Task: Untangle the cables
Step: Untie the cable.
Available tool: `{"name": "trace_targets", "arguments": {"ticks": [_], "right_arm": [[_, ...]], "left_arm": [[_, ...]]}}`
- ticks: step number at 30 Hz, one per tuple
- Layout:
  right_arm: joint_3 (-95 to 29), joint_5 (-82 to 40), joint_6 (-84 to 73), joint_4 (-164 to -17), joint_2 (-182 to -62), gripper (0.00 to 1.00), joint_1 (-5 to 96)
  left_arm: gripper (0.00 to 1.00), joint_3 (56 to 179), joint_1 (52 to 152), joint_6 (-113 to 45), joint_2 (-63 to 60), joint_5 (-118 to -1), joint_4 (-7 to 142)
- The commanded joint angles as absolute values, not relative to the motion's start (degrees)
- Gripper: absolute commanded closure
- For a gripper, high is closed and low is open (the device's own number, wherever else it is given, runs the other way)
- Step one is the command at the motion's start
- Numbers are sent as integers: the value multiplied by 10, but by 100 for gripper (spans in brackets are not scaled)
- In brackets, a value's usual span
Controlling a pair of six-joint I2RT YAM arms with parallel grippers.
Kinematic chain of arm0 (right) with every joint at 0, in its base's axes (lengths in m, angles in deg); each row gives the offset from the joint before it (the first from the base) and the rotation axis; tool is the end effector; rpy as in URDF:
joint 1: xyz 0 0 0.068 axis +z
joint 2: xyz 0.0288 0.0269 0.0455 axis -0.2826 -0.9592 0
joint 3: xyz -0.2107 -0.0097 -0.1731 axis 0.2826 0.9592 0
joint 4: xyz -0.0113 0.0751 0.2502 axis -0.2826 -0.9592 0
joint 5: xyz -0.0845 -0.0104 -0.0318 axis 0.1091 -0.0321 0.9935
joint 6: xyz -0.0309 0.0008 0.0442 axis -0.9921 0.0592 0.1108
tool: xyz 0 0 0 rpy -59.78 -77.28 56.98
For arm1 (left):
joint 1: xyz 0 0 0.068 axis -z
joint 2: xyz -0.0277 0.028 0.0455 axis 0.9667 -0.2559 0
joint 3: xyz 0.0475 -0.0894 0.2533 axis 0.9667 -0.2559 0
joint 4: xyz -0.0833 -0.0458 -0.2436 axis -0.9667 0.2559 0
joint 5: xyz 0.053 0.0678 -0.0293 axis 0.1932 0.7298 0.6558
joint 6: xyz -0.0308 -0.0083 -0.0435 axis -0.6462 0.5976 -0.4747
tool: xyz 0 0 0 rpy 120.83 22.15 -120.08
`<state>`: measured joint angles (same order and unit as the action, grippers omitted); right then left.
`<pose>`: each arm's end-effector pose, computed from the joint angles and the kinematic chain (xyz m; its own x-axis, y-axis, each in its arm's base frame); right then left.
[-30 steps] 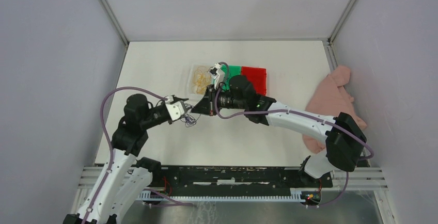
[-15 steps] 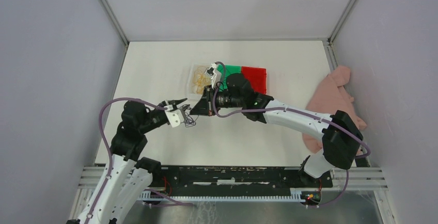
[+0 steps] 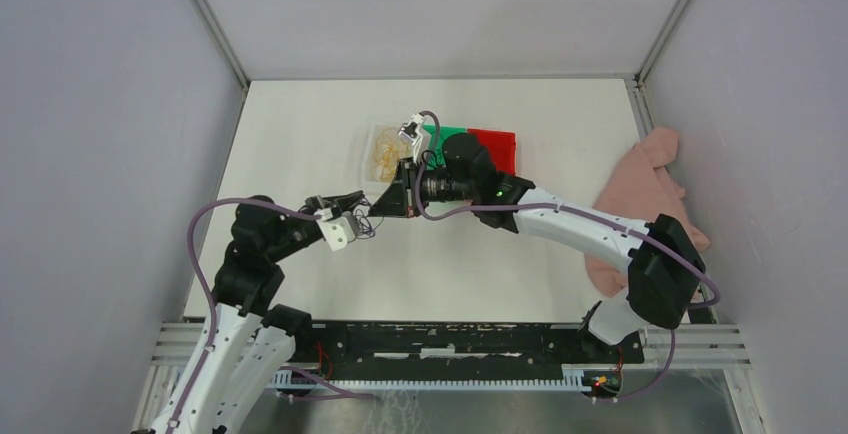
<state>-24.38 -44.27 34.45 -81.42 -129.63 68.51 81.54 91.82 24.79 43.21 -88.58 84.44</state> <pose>0.2098 0.2997 0.3187 -0.8156 -0.0316 -0.5777 -0.5699 0.2169 0.7926 0.1193 -0.0583 0.3167 0.4959 0.4628 -0.7347 0.6495 0.3640 0.6676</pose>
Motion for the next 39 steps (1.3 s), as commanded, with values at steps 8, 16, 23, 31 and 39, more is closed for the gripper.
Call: {"name": "trace_targets", "arguments": {"ticks": [8, 16, 23, 31, 39], "right_arm": [[-235, -472, 358, -807, -1212, 54, 604], [-272, -451, 309, -853, -1238, 47, 567], [-236, -438, 342, -732, -1265, 41, 619], [-234, -419, 360, -692, -1294, 39, 664], [-252, -399, 379, -661, -1340, 36, 688]], "left_arm": [[97, 840, 919, 237, 438, -889, 801], [97, 858, 919, 234, 434, -936, 805], [97, 864, 919, 201, 430, -942, 782], [97, 864, 919, 189, 430, -945, 770], [97, 888, 919, 109, 413, -948, 734]]}}
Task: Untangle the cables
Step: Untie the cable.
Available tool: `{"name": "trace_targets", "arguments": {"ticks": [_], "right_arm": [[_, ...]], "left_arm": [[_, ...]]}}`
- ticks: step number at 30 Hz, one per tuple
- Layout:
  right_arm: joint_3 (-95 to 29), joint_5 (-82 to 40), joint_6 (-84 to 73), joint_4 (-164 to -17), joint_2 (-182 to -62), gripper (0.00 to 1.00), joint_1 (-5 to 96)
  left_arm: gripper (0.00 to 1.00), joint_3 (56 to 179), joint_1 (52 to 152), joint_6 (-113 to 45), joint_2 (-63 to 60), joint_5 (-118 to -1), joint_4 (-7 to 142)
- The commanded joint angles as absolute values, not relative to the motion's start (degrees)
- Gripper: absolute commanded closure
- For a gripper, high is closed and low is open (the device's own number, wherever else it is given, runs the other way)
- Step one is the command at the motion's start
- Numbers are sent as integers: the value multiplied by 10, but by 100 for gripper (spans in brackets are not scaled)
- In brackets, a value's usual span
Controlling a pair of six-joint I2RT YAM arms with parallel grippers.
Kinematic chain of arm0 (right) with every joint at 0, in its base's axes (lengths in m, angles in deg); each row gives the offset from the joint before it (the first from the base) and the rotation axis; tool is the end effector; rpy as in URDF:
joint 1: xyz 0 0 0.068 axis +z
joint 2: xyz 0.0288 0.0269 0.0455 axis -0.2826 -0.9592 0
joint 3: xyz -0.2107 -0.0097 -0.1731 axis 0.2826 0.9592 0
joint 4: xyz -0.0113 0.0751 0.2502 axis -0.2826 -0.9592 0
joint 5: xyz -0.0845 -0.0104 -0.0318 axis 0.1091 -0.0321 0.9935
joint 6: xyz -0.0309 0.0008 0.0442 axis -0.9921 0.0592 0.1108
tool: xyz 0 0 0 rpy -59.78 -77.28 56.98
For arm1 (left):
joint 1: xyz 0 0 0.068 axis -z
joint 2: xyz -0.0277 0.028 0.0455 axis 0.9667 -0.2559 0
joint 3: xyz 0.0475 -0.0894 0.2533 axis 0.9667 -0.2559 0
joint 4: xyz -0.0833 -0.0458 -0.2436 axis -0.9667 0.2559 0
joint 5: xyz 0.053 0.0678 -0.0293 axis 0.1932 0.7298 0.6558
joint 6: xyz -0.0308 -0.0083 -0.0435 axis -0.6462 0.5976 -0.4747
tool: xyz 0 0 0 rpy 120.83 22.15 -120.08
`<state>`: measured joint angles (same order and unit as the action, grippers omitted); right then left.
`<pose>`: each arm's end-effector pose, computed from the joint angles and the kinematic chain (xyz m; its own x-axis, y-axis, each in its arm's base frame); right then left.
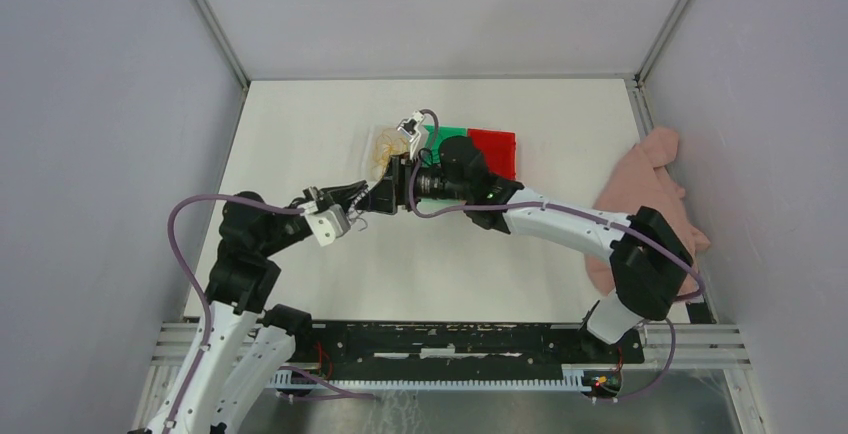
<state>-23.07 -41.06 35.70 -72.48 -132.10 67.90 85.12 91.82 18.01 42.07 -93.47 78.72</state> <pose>0.2213 0.3052 0.3114 -0.7892 0.0641 -0.6108 -0.5888 0.2040 0.7822 0.1168 -0.0599 0.3458 0.5537 0.3380 -0.7611 0.6553 0.3872 0.6487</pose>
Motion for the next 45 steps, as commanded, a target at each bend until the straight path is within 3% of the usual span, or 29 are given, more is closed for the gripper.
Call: {"name": "trace_targets", "arguments": {"ticks": [1, 4, 10, 24, 27, 33, 45], "right_arm": [[-253, -395, 385, -650, -1345, 34, 689], [-249, -377, 401, -612, -1360, 33, 695], [-208, -309, 419, -584, -1362, 41, 695], [-100, -268, 408, -586, -1333, 44, 695], [-72, -257, 388, -601, -1312, 53, 695], [-49, -244, 360, -642, -1298, 84, 695], [-15, -179, 337, -709, -1305, 100, 696]], "left_arm": [[97, 892, 919, 93, 410, -949, 725], [97, 904, 919, 38, 400, -948, 709], [97, 934, 919, -25, 388, -940, 698], [97, 995, 919, -64, 383, -909, 703], [97, 1000, 919, -54, 383, -905, 702], [97, 1039, 919, -29, 358, -894, 694], [97, 1148, 919, 24, 300, -845, 637]]}}
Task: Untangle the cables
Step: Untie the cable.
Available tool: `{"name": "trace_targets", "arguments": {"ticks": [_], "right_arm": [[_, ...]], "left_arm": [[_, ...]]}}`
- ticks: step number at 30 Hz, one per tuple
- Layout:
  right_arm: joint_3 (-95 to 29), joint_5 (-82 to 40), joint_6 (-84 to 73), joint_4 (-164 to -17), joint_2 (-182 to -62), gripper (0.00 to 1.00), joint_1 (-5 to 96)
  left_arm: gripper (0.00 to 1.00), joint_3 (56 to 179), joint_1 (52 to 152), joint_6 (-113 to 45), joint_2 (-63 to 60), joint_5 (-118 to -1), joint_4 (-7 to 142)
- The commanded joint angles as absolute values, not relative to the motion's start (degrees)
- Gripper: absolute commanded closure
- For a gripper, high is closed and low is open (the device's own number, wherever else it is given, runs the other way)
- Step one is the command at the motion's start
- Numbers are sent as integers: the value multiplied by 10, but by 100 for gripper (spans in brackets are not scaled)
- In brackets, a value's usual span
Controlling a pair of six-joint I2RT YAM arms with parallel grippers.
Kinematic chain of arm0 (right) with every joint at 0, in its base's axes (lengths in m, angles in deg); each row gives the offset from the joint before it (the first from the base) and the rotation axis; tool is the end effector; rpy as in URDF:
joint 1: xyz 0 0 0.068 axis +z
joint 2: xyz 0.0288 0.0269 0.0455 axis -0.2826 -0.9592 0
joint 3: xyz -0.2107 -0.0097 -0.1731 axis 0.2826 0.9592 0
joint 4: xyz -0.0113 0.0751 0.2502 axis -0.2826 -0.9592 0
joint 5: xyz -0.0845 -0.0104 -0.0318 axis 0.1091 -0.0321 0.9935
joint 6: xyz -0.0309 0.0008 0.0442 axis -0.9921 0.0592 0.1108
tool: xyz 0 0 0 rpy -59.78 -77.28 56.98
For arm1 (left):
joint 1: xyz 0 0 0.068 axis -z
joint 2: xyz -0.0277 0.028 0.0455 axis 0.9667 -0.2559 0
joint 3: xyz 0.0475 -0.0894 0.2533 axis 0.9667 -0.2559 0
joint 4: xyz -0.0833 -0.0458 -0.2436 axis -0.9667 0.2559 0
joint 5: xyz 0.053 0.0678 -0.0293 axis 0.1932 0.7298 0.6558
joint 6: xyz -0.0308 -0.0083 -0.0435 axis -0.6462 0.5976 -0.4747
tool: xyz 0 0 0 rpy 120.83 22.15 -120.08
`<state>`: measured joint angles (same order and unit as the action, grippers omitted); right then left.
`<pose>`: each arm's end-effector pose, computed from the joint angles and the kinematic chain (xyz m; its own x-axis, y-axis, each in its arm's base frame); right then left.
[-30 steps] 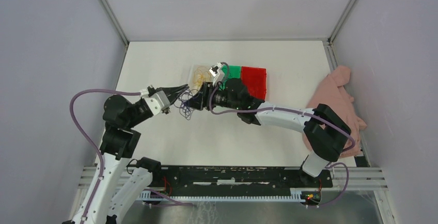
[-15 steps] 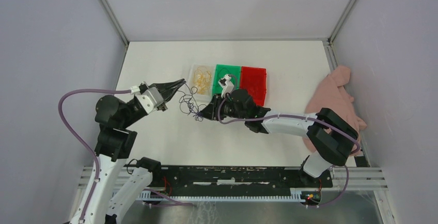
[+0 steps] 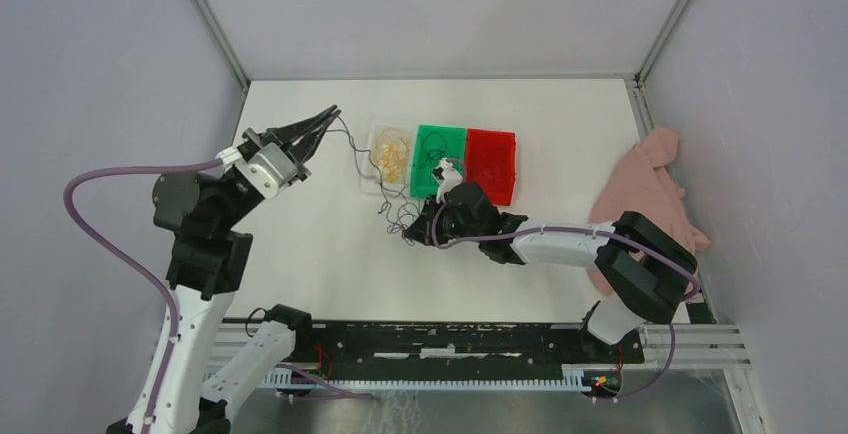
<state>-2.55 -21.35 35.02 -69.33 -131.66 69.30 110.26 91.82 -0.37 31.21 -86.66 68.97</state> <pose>0.1989 0.2716 0.1984 -0.8129 0.1348 -0.5665 -0.3990 0.5798 0.7104 0.1116 -0.0550 0.4823 0.6370 0.1333 -0.7593 0.5426 0.6220 0.5645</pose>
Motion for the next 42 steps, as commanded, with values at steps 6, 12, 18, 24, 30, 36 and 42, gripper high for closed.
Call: {"name": "trace_targets", "arguments": {"ticks": [6, 12, 18, 24, 30, 36, 42], "right_arm": [[-11, -145, 334, -766, -1300, 100, 696], [-1, -133, 336, -809, -1294, 99, 702], [6, -133, 348, -830, -1293, 94, 706], [4, -117, 351, -890, -1296, 91, 709], [26, -140, 374, -847, -1285, 50, 712], [19, -187, 345, -782, -1221, 42, 712], [-24, -191, 275, -811, -1152, 38, 711]], "left_arm": [[97, 1195, 919, 68, 270, -778, 572], [97, 1288, 919, 152, 203, -629, 482], [97, 1360, 919, 191, 156, -620, 462], [97, 1441, 919, 238, 94, -591, 396], [97, 1530, 919, 211, 58, -636, 438], [97, 1429, 919, 173, 118, -730, 456], [97, 1407, 919, 131, 136, -753, 509]]}}
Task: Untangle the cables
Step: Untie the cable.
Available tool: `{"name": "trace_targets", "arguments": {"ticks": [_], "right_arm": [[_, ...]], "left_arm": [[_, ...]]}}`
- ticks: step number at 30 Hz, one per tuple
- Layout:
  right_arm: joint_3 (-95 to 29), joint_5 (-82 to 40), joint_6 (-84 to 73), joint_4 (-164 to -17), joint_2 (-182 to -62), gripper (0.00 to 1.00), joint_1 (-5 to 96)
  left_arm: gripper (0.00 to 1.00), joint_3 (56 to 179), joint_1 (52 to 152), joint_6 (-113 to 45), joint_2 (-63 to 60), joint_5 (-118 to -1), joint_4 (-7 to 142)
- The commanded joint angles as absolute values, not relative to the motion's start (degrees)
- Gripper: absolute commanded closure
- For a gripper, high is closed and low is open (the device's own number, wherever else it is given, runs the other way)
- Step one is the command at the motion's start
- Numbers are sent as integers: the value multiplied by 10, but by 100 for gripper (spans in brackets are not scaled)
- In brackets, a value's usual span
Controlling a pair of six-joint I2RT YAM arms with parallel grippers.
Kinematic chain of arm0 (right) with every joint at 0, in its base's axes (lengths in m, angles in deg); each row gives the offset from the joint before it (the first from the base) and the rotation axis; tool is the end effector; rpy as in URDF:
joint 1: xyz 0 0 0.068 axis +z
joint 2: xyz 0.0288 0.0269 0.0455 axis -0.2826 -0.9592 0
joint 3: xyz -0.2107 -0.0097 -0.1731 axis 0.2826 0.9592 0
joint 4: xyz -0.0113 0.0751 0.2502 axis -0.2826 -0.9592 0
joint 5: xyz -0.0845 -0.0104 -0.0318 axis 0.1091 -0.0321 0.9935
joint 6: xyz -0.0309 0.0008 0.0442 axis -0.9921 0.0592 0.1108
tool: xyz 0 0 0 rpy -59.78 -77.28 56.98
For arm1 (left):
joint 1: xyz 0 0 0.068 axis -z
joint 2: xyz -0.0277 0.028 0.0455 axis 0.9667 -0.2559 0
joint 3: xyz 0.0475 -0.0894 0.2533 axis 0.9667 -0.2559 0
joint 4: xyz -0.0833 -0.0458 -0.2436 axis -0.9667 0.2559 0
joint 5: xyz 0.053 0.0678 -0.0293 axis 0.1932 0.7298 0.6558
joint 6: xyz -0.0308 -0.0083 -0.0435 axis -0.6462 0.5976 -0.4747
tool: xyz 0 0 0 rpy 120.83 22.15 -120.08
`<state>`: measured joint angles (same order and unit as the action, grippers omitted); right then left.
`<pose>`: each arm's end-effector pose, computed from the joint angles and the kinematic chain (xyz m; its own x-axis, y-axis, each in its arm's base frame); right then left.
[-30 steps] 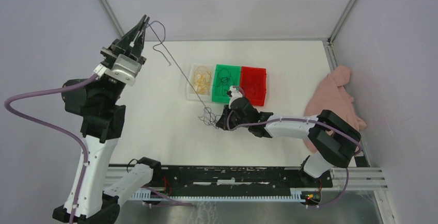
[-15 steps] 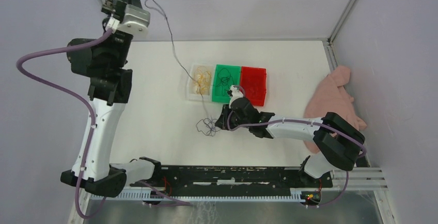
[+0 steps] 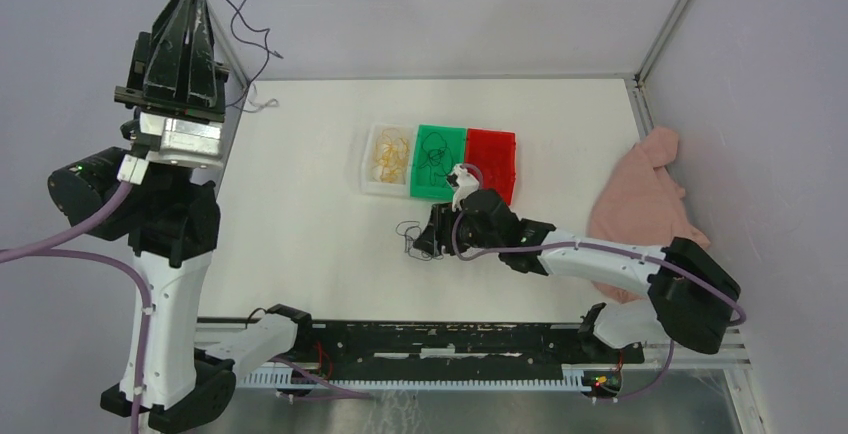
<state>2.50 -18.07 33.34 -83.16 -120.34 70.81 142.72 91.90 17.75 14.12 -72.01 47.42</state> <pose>0.1669 0.2387 0.2054 -0.8307 0.0673 -0.5527 -0.3702 0.6747 0.6385 0.0876 -0.0396 0.6324 0.9175 0.3582 -0.1730 -0.2086 0.8035 0.5576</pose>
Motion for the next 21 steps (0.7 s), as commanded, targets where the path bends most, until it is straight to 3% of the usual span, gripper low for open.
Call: {"name": "trace_targets", "arguments": {"ticks": [1, 8, 15, 21], "right_arm": [[-31, -189, 266, -818, -1141, 37, 712], [-82, -163, 224, -833, -1136, 34, 709], [-172, -185, 235, -769, -1214, 35, 707], [-168, -142, 243, -780, -1203, 35, 691]], "left_arm": [[97, 1401, 919, 121, 140, -763, 522], [97, 1332, 919, 32, 167, -831, 560], [97, 1291, 920, -117, 158, -858, 577], [97, 1274, 922, -126, 131, -861, 578]]}}
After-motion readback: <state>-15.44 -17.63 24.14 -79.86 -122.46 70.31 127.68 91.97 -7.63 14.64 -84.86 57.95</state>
